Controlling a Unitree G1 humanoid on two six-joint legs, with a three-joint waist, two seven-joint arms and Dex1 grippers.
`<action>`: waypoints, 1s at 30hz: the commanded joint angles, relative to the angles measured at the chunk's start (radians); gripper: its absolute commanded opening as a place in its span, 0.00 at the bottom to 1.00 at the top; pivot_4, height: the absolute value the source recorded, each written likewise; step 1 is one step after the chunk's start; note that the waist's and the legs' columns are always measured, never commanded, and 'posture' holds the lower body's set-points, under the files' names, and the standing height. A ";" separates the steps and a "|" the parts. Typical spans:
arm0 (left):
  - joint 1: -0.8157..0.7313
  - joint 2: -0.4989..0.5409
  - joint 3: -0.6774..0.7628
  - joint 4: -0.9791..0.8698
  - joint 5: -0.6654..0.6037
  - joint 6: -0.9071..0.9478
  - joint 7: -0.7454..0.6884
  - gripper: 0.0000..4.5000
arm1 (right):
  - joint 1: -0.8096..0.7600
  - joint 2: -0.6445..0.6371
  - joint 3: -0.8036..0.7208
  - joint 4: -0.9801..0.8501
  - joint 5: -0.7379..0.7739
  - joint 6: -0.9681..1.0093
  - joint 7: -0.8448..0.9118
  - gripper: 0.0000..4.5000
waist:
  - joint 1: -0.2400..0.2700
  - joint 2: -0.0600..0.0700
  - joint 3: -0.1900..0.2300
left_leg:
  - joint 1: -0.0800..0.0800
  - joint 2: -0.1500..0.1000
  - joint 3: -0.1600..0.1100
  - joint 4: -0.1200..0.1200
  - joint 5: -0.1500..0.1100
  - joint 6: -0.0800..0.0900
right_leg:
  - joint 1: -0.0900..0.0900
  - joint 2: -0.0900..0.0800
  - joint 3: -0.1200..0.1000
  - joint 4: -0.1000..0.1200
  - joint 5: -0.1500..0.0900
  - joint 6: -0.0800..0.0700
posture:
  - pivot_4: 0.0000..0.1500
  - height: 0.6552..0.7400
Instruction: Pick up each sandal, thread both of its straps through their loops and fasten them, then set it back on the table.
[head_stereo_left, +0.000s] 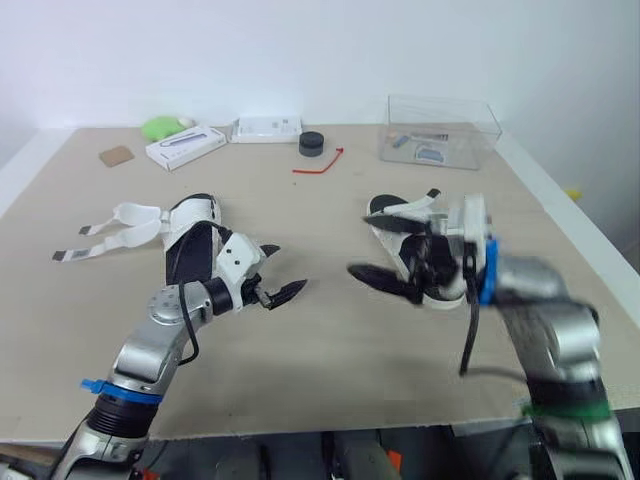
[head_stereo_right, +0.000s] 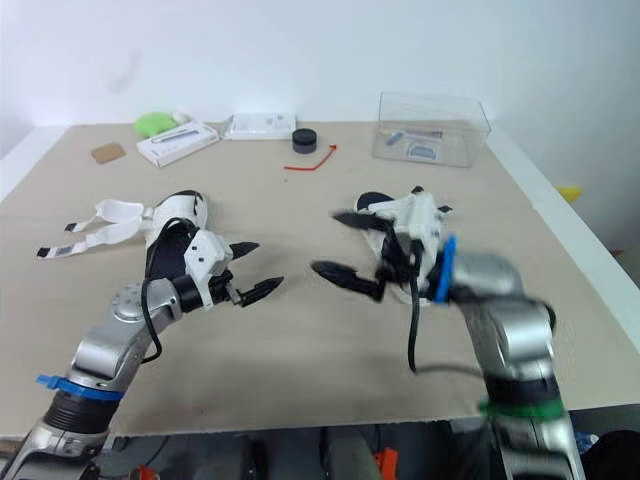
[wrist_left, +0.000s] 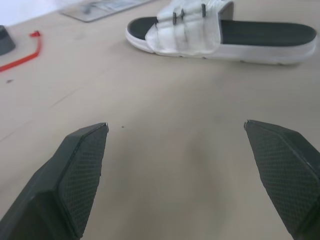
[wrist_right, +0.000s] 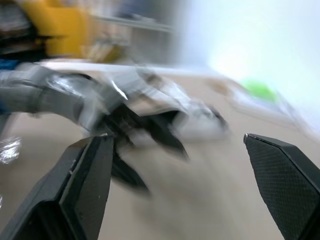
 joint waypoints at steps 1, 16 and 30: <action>-0.021 -0.022 0.076 -0.017 0.029 0.053 0.129 1.00 | -0.050 0.030 0.068 0.152 -0.019 -0.113 0.161 0.99 | 0.012 -0.001 0.000 | 0.000 0.002 -0.001 -0.001 0.000 0.000 | 0.000 0.001 -0.002 0.001 -0.001 -0.003 | 1.00 1.00; -0.009 -0.250 0.174 -0.259 0.121 0.418 0.589 1.00 | -0.219 0.149 0.119 0.529 -0.132 -0.331 0.244 0.99 | 0.016 -0.001 0.000 | -0.007 0.001 -0.002 0.000 -0.006 -0.012 | -0.009 -0.008 -0.001 0.010 -0.002 -0.013 | 1.00 1.00; -0.144 -0.285 0.254 -0.032 0.124 0.387 0.660 1.00 | -0.242 0.177 0.112 0.544 -0.155 -0.336 0.223 0.99 | 0.016 -0.001 0.000 | -0.005 0.001 -0.002 0.000 -0.002 -0.019 | -0.009 -0.003 -0.001 0.014 -0.002 -0.013 | 1.00 1.00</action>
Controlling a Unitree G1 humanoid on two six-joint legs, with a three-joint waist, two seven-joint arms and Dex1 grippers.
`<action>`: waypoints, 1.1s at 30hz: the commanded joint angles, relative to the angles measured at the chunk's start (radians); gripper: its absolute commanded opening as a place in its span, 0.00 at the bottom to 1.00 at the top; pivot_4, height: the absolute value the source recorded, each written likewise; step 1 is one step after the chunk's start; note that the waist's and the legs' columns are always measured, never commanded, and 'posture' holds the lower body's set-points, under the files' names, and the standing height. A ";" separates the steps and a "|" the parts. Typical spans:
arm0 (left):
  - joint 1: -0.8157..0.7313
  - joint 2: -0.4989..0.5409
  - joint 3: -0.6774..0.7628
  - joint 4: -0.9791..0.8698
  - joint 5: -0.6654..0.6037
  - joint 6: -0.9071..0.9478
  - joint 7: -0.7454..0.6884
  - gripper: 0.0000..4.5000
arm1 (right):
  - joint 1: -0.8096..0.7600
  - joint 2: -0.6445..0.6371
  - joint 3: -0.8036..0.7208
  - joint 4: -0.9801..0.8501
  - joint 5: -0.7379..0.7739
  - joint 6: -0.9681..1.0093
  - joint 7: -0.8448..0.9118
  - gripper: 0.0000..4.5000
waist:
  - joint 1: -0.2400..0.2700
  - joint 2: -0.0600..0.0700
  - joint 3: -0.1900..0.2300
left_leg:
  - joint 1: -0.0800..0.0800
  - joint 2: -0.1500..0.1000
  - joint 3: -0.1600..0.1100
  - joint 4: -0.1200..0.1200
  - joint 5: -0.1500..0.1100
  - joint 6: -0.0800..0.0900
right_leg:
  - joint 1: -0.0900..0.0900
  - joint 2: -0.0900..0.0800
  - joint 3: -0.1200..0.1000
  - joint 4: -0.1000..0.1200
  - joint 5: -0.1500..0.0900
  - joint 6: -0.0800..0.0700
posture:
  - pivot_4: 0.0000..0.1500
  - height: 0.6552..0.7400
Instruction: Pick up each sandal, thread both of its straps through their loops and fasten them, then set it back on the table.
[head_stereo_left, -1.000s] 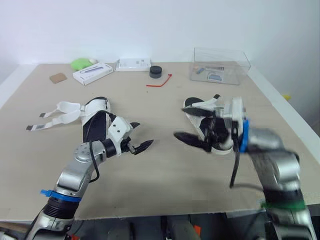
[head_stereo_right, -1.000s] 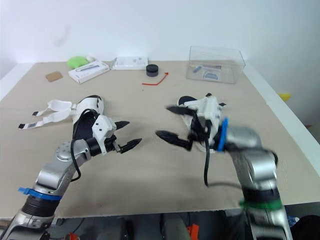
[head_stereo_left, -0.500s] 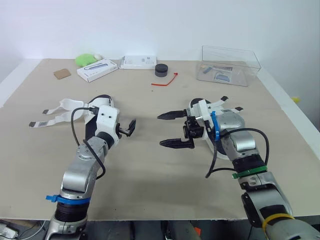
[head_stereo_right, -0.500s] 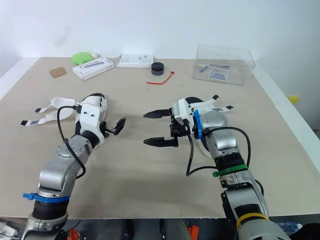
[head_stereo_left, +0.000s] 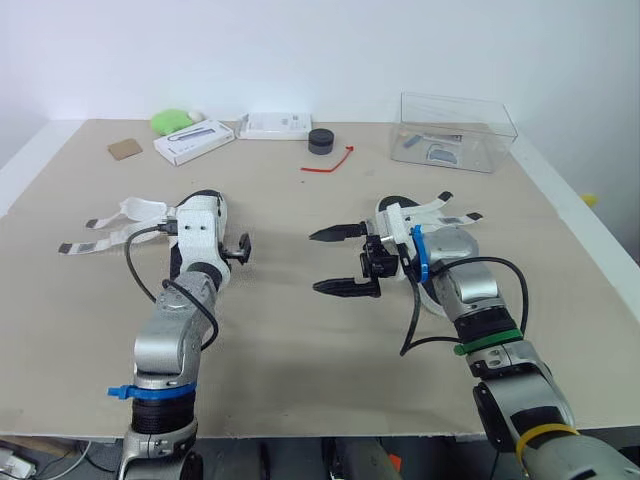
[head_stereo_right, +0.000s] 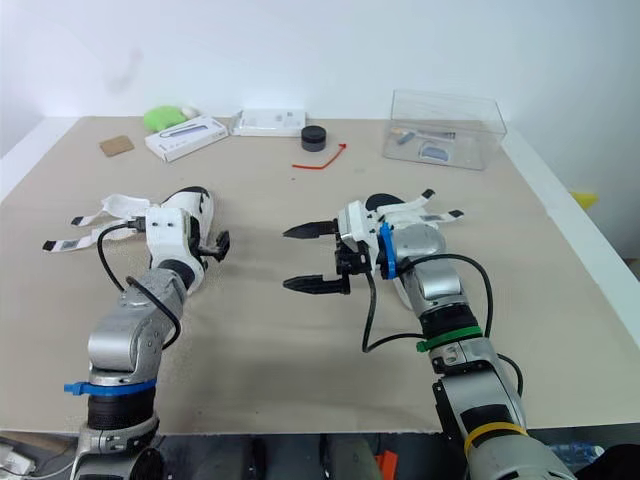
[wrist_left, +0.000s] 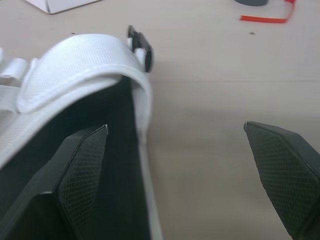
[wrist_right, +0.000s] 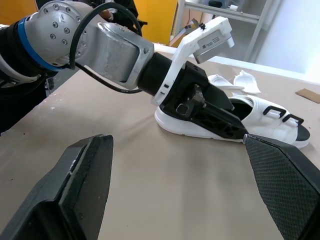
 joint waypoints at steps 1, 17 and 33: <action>-0.050 0.022 0.010 0.066 0.012 -0.058 -0.007 1.00 | -0.042 0.005 -0.018 -0.015 0.006 0.001 -0.010 0.99 | 0.000 0.000 0.000 | 0.000 0.000 0.000 0.000 0.000 0.000 | 0.000 0.000 0.000 0.000 0.000 0.000 | 1.00 1.00; -0.154 0.094 -0.024 0.394 0.042 -0.212 -0.088 0.89 | -0.091 -0.009 -0.040 -0.070 0.040 0.363 -0.170 1.00 | 0.000 0.000 0.000 | 0.001 0.000 -0.001 0.000 0.002 -0.003 | 0.000 -0.002 -0.001 0.001 0.000 -0.001 | 1.00 1.00; -0.147 0.154 0.038 0.416 -0.021 -0.254 -0.177 0.04 | -0.056 -0.020 -0.023 -0.109 0.023 0.354 -0.166 1.00 | -0.003 0.000 0.000 | 0.000 0.001 0.000 -0.001 0.003 -0.003 | 0.000 0.000 -0.001 0.001 0.000 0.000 | 1.00 1.00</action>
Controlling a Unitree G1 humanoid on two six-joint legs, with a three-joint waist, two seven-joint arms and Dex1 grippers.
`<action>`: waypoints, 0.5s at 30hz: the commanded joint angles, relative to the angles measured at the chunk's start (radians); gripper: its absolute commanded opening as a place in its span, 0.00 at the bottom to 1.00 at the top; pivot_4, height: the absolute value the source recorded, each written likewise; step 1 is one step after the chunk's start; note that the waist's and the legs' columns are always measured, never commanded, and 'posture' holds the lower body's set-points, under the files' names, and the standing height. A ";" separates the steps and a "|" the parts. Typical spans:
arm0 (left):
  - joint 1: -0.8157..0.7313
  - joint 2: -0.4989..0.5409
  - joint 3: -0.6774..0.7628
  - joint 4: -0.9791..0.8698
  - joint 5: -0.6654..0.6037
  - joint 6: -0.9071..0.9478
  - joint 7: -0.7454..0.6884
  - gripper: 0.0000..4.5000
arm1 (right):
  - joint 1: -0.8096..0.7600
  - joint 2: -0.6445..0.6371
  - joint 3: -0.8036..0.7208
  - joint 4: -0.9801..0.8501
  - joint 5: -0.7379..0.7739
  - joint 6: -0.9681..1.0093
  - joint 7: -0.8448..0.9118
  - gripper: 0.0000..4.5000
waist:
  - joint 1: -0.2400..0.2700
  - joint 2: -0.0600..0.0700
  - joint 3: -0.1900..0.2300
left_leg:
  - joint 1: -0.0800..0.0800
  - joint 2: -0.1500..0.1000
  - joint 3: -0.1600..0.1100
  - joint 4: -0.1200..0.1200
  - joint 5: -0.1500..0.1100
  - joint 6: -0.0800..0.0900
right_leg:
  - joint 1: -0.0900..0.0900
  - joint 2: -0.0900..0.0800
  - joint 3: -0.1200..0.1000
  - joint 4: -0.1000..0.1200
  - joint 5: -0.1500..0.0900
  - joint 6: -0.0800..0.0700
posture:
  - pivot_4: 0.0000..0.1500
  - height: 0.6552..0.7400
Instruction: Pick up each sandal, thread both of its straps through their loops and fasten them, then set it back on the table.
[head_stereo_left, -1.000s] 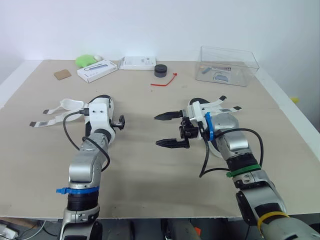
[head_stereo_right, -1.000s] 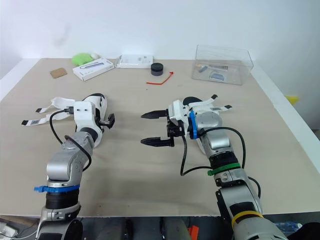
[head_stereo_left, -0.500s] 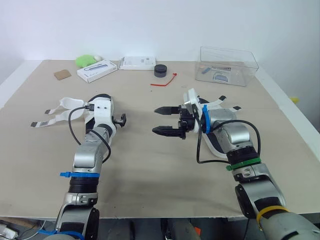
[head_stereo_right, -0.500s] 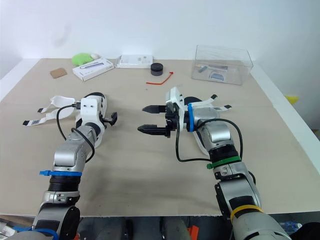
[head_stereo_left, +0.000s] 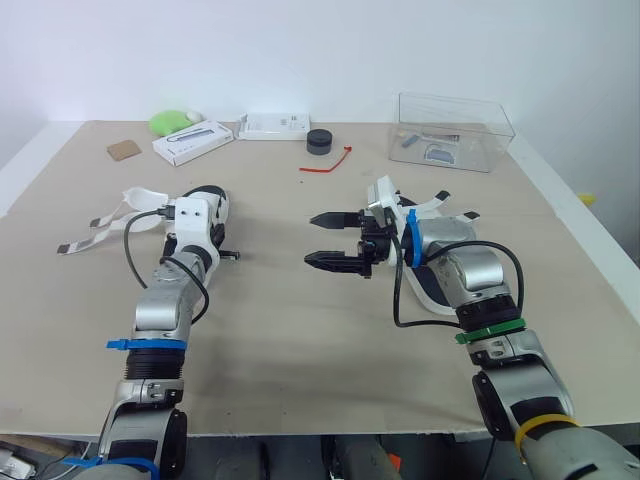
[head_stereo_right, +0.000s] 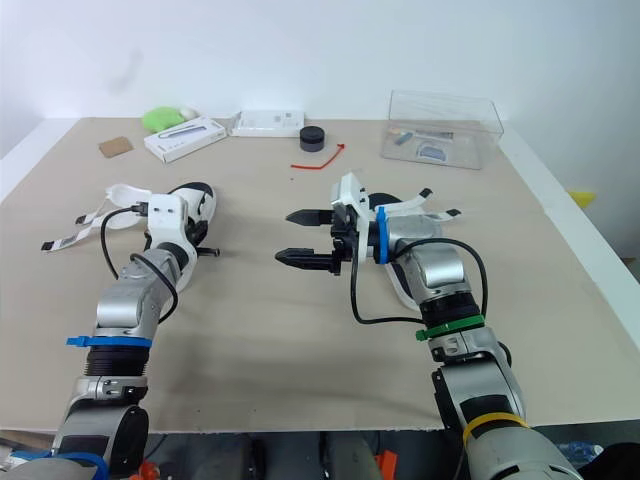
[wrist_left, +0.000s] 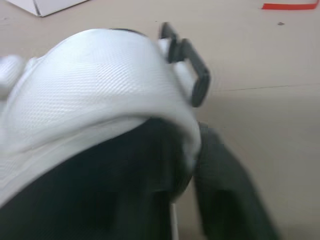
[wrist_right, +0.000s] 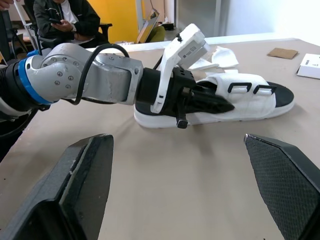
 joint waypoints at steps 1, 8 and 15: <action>0.000 0.011 0.009 -0.006 -0.014 -0.012 -0.025 0.04 | -0.002 -0.010 -0.011 -0.038 0.000 -0.018 0.009 1.00 | 0.000 0.000 0.000 | 0.000 0.000 0.000 0.000 0.000 0.000 | 0.000 0.000 0.000 0.000 0.000 0.000 | 1.00 1.00; 0.002 0.060 -0.034 -0.050 -0.027 -0.019 -0.145 0.04 | 0.005 -0.009 -0.010 -0.046 -0.002 -0.021 0.006 1.00 | 0.000 0.000 0.000 | -0.001 -0.001 0.000 0.000 0.000 0.000 | 0.000 0.000 0.000 0.000 -0.001 0.001 | 1.00 1.00; 0.151 0.277 -0.129 -0.252 -0.105 -0.125 -0.575 0.04 | -0.006 -0.030 -0.024 -0.041 0.004 -0.013 0.010 1.00 | 0.000 0.000 0.000 | -0.002 0.000 0.000 -0.002 -0.002 -0.003 | -0.002 0.000 0.000 0.000 -0.003 0.000 | 1.00 1.00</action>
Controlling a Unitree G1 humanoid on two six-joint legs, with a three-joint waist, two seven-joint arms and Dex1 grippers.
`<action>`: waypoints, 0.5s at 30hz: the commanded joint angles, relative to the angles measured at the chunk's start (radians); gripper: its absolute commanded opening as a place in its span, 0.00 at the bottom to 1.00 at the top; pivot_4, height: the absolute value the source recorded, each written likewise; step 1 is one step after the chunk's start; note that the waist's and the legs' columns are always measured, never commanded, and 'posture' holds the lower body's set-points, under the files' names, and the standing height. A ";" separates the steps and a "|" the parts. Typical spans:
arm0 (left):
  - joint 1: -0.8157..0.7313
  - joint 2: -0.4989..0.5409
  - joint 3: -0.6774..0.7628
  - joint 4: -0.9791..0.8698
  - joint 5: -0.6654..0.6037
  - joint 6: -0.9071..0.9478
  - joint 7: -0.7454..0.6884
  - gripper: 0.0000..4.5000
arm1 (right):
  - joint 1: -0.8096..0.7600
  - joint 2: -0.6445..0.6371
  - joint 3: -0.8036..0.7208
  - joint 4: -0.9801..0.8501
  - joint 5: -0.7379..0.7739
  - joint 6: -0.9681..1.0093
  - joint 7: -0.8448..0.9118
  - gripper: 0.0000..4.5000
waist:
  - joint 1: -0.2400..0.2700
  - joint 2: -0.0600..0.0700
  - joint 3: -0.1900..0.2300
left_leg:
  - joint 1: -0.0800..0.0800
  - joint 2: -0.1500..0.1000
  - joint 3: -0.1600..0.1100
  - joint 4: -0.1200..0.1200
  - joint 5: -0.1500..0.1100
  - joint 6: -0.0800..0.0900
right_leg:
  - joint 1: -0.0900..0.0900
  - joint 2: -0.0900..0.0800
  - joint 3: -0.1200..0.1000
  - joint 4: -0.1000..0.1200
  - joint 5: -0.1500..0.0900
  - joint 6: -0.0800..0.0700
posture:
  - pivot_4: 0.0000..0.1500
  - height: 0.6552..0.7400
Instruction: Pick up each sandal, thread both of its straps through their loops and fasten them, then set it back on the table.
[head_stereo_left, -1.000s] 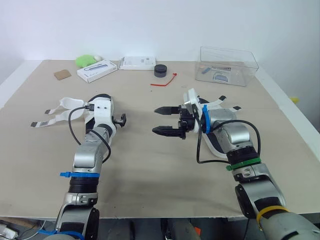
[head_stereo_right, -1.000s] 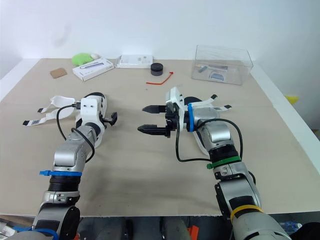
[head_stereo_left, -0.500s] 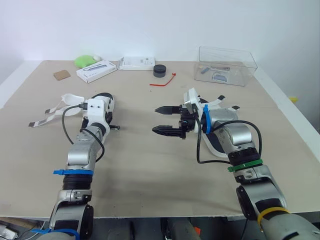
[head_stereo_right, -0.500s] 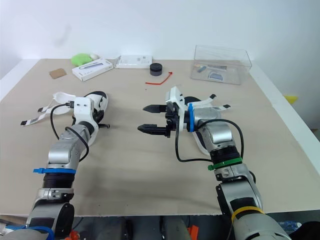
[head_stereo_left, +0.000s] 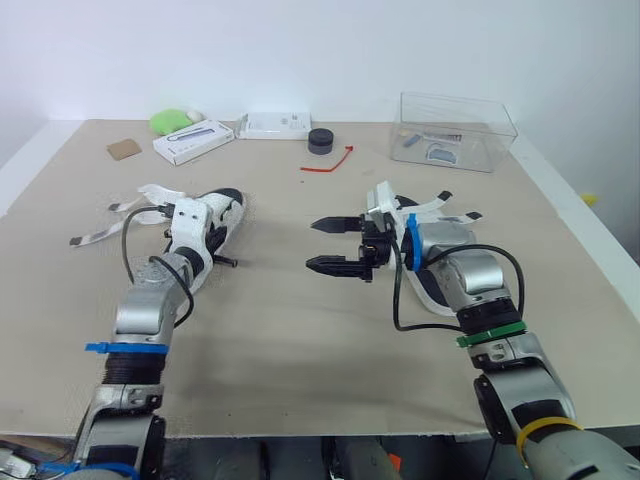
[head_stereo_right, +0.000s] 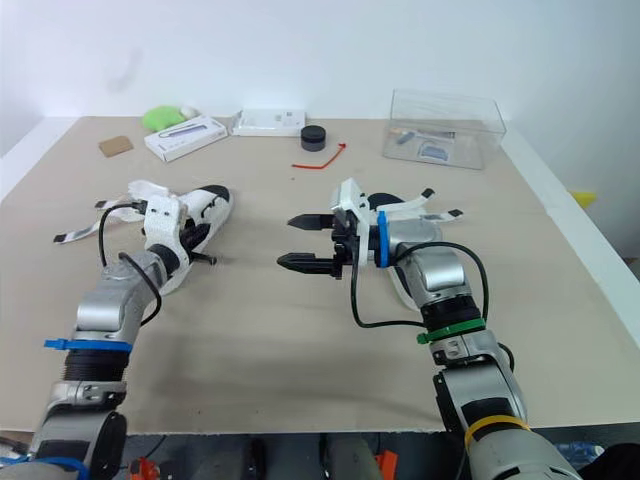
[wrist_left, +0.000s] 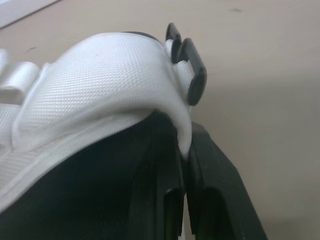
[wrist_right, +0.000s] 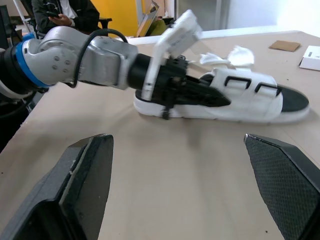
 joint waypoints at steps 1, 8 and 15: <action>0.062 0.097 -0.024 -0.155 -0.079 -0.093 -0.242 0.04 | -0.017 -0.026 -0.031 -0.034 0.012 -0.004 0.014 1.00 | 0.001 0.000 0.000 | 0.000 0.000 0.000 0.000 0.000 0.000 | 0.000 0.000 0.000 0.000 0.000 0.000 | 1.00 1.00; 0.176 0.240 -0.109 -0.265 -0.112 -0.269 -0.559 0.04 | 0.012 -0.074 -0.036 -0.066 0.020 0.003 0.032 1.00 | 0.003 0.000 0.001 | -0.001 0.000 0.000 0.000 -0.004 0.000 | -0.001 -0.002 0.000 0.000 -0.006 0.001 | 1.00 1.00; 0.197 0.281 -0.222 -0.238 -0.058 -0.539 -0.764 0.04 | 0.040 -0.107 -0.034 -0.117 0.026 0.015 0.033 1.00 | 0.003 0.001 0.001 | -0.001 0.000 0.000 0.000 -0.006 0.003 | 0.000 -0.001 0.000 0.000 -0.008 0.001 | 1.00 1.00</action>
